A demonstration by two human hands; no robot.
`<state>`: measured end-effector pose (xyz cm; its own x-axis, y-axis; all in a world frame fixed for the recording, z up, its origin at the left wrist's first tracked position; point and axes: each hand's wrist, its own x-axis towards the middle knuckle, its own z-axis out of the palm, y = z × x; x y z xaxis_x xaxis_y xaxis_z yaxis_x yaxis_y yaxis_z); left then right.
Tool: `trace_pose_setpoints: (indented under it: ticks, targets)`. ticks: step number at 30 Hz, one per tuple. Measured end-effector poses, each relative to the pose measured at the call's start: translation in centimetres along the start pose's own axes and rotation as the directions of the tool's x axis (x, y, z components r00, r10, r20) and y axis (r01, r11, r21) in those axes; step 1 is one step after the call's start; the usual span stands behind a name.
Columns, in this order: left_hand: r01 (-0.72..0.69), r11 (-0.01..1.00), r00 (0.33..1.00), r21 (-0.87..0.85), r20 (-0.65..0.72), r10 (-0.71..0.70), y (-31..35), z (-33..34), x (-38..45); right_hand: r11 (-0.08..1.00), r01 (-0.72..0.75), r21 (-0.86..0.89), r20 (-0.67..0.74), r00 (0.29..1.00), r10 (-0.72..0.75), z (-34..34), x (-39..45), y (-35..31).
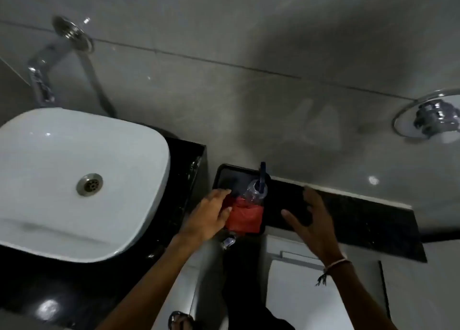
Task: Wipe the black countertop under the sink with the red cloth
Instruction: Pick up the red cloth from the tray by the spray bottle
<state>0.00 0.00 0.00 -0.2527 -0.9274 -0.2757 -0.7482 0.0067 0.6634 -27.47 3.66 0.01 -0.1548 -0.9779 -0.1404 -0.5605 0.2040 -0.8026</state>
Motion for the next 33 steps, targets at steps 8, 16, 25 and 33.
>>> trace_pose_setpoints:
  ticks: [8, 16, 25, 33]
  targets:
    - [0.264, 0.9, 0.897, 0.347, 0.255, -0.361, -3.6, 7.7, 7.7, 0.997, 0.081, -0.013, 0.305, 0.95, -0.073, 6.7, 10.9, 2.5]
    - [0.373, 0.858, 0.886, 0.353, 0.138, -0.442, -4.4, 10.6, 10.2, 0.972, 0.235, -0.002, 0.266, 0.937, -0.226, 11.3, 15.1, 2.0]
    - [0.317, 0.925, 0.946, -0.209, 0.141, -0.292, -4.6, 9.4, 10.8, 0.921, 0.339, 0.191, 0.02, 0.937, -0.349, 9.0, 15.2, -2.0]
    - [0.414, 0.044, 0.825, -0.909, 0.354, -0.44, -5.7, 5.3, 10.3, 0.911, 0.383, 0.15, 0.134, 0.906, -0.403, 4.5, 9.6, -1.5]
